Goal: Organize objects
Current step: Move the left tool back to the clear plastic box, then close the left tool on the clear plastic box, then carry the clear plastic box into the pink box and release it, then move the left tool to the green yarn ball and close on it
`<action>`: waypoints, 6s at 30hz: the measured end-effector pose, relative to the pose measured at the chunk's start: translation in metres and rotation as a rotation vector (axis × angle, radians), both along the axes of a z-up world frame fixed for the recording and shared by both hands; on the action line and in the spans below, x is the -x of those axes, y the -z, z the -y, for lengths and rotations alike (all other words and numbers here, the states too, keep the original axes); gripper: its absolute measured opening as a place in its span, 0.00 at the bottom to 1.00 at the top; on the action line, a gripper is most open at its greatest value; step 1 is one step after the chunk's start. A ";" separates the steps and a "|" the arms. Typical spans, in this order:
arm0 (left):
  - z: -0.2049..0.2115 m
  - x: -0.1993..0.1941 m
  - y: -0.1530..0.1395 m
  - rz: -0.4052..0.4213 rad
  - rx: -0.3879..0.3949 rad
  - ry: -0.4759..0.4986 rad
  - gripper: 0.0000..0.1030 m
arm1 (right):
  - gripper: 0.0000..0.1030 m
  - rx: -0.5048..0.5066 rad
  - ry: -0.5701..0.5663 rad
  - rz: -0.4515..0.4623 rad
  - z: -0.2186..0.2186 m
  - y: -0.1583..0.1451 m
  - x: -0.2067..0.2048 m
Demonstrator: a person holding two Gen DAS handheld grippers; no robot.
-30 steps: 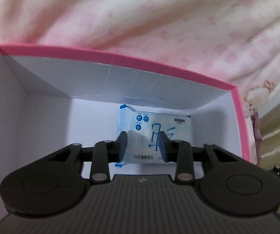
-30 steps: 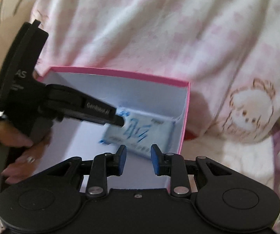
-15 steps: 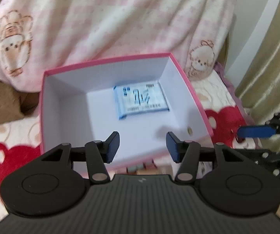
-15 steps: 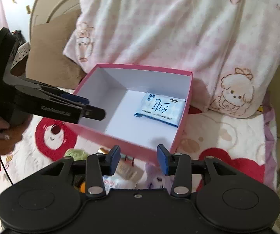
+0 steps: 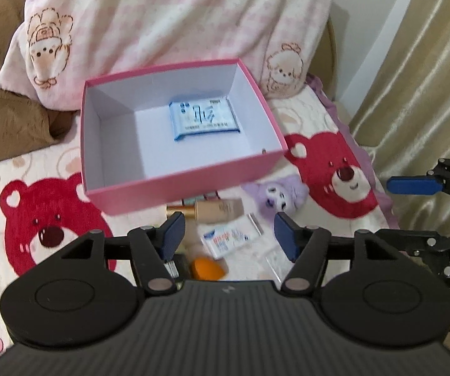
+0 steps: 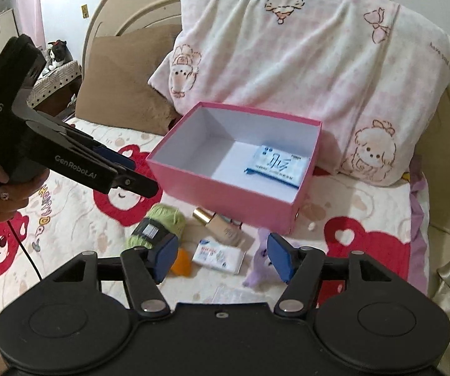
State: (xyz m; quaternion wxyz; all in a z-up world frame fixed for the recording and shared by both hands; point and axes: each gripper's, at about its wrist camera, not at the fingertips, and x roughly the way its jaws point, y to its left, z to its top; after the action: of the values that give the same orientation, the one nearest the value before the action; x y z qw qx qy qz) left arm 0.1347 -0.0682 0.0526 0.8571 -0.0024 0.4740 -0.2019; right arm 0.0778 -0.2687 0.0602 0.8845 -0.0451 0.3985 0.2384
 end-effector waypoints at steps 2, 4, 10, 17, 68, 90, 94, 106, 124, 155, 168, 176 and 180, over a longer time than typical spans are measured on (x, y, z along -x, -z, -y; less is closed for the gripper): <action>0.001 0.008 0.005 -0.010 -0.002 0.006 0.61 | 0.70 -0.008 -0.010 -0.008 -0.001 0.004 0.008; 0.003 0.015 0.013 -0.025 0.004 0.012 0.62 | 0.73 -0.014 -0.020 -0.016 -0.001 0.010 0.014; 0.012 0.028 0.048 -0.067 0.011 0.031 0.69 | 0.86 0.009 -0.001 -0.043 -0.001 0.045 0.022; 0.028 0.037 0.094 -0.099 0.039 0.051 0.74 | 0.86 -0.009 0.020 -0.057 0.002 0.093 0.022; 0.028 0.057 0.130 -0.086 0.307 -0.012 0.38 | 0.91 -0.081 0.163 -0.047 -0.022 0.131 0.034; -0.020 -0.042 0.017 0.034 0.301 -0.072 0.38 | 0.54 -0.106 0.138 -0.006 -0.041 0.022 -0.073; -0.014 -0.080 0.024 0.045 0.268 -0.087 0.38 | 0.54 -0.111 0.169 -0.069 -0.042 0.028 -0.114; -0.001 -0.155 0.084 -0.043 0.225 -0.144 0.38 | 0.54 -0.011 0.247 -0.225 -0.056 0.081 -0.202; 0.008 -0.196 0.157 -0.231 0.299 -0.202 0.37 | 0.51 0.281 0.258 -0.294 -0.083 0.132 -0.243; -0.001 -0.101 0.040 -0.023 0.137 -0.029 0.49 | 0.60 0.032 0.073 -0.074 -0.042 0.030 -0.098; -0.050 -0.025 -0.003 -0.039 0.062 0.051 0.57 | 0.67 -0.072 -0.009 -0.096 -0.075 0.008 -0.042; -0.085 -0.003 0.036 -0.054 0.096 0.016 0.60 | 0.69 -0.110 -0.075 -0.130 -0.106 0.038 -0.026; -0.096 0.000 0.061 -0.085 0.128 0.000 0.61 | 0.69 -0.124 -0.092 -0.140 -0.118 0.059 -0.025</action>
State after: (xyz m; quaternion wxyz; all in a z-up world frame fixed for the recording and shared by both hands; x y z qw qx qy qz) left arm 0.1343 0.0273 -0.0081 0.8343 -0.0654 0.4960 -0.2316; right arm 0.1032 -0.1506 0.0013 0.8437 0.0082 0.4412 0.3057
